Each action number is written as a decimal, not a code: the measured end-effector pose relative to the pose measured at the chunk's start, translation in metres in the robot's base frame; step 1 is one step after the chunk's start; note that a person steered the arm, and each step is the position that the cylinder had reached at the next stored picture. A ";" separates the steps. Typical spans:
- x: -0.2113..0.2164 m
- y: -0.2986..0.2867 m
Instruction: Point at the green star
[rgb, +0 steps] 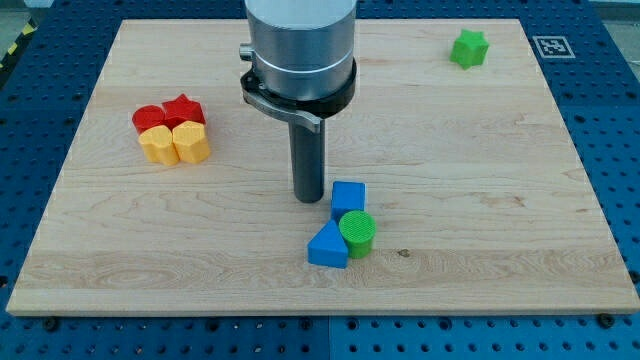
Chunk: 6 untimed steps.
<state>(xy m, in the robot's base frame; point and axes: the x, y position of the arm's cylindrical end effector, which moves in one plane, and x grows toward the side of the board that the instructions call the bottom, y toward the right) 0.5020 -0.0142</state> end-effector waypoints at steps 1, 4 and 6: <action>0.001 0.012; -0.040 0.047; -0.041 0.218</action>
<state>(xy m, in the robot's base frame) 0.4614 0.2035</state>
